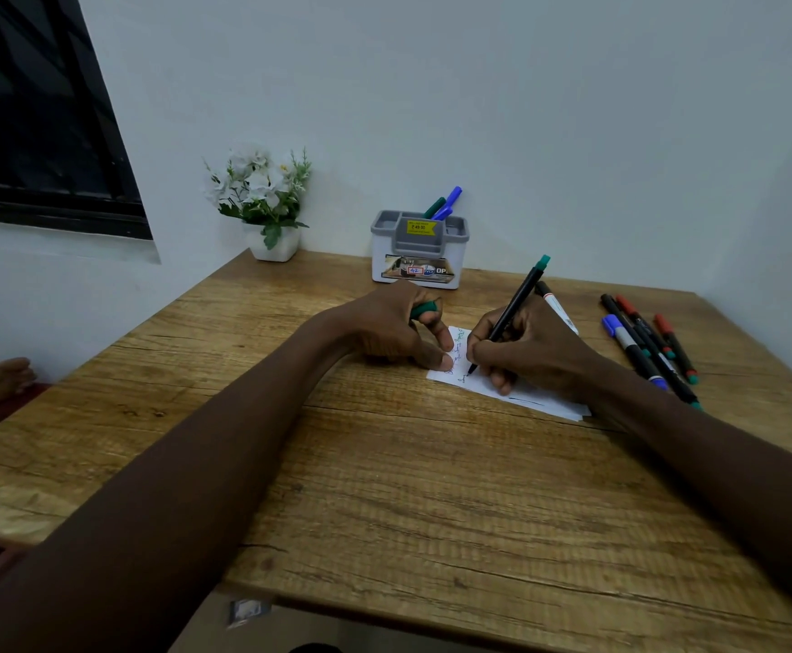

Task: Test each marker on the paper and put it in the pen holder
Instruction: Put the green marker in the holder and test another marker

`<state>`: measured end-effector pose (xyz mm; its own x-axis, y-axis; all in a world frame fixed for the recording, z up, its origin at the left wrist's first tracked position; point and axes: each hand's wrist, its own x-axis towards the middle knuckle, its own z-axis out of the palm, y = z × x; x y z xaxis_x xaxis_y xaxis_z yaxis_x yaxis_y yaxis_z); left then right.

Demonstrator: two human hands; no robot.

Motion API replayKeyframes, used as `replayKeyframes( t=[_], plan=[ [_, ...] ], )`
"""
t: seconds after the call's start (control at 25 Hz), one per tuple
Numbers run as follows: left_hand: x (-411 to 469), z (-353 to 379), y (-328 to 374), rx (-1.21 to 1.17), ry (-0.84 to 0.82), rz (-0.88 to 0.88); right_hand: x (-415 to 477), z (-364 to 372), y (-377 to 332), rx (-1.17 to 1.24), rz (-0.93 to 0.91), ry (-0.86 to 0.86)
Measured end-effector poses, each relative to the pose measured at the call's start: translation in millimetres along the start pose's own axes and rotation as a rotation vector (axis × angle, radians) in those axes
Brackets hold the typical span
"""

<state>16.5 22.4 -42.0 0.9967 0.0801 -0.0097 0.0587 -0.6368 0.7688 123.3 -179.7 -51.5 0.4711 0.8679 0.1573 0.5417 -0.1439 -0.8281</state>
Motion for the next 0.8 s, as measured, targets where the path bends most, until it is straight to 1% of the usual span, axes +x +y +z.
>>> replayKeyframes(
  t=[0.16,0.28,0.44,0.52,0.6,0.68,0.8],
  plan=[
    [1.9,-0.9,-1.3,0.017,-0.010,0.015,0.2,2.0,-0.7,-0.020,-0.030,-0.005],
    [1.2,0.0,0.3,0.006,-0.010,0.012,2.6,-0.2,1.6,0.049,0.009,0.041],
    [-2.7,0.8,3.8,0.024,-0.005,-0.001,3.1,1.0,0.1,0.037,0.044,0.021],
    [-3.8,3.4,7.2,0.057,0.017,0.008,3.1,0.8,0.3,0.077,0.049,0.035],
    [-5.9,4.6,11.8,0.011,0.057,-0.033,3.4,0.1,0.1,0.187,0.046,0.069],
    [-5.8,4.8,13.0,-0.118,0.077,-0.063,6.2,-0.8,1.1,0.338,0.044,0.101],
    [-4.8,6.4,9.0,-0.154,0.095,-0.035,10.0,-4.5,2.4,0.590,0.101,0.116]
  ],
)
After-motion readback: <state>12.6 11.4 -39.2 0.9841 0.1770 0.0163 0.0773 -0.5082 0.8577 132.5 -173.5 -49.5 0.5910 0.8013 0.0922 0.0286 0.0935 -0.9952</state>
